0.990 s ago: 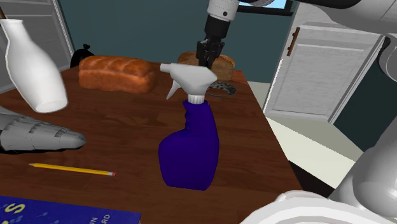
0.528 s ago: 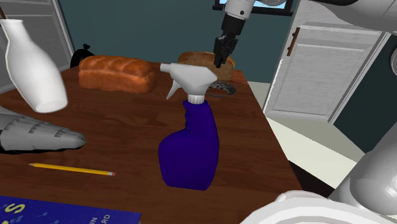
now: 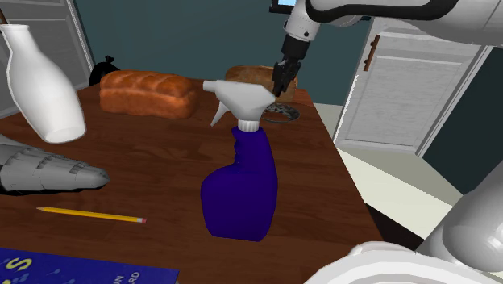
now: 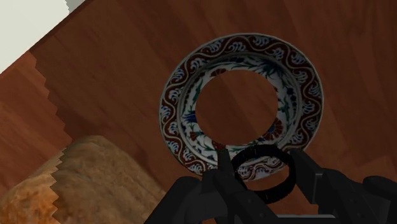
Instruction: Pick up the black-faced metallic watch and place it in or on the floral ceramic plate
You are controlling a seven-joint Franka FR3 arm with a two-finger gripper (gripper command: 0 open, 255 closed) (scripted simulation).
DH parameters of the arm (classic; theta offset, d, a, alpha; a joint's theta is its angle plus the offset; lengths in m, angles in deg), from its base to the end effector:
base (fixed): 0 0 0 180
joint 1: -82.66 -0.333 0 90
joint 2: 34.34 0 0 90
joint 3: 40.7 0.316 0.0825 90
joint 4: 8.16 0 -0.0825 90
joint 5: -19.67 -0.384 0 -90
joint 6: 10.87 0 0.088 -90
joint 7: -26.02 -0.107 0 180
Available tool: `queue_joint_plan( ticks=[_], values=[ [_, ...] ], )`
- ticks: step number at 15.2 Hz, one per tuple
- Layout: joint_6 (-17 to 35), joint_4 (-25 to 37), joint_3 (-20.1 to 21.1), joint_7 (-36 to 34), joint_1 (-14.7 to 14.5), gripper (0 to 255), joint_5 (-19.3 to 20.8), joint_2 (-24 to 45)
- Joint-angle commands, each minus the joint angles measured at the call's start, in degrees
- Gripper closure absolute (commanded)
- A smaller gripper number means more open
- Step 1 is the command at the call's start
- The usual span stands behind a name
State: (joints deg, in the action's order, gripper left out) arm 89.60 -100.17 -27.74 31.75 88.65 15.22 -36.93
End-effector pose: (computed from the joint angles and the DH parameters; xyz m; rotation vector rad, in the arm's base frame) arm 0.5532 0.0777 0.6502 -3.0405 -0.3291 -0.2929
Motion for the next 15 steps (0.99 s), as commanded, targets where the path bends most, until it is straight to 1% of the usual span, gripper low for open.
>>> queue_joint_plan(
  ticks=[1,7,15],
  values=[
    [1.68,-2.02,0.00,0.13,-0.01,255,-0.10,-0.38],
    [6.41,-7.63,-0.02,0.57,-0.01,255,-0.41,-1.27],
    [6.40,-7.63,-0.02,0.57,-0.01,255,-0.41,-1.27]
  ],
)
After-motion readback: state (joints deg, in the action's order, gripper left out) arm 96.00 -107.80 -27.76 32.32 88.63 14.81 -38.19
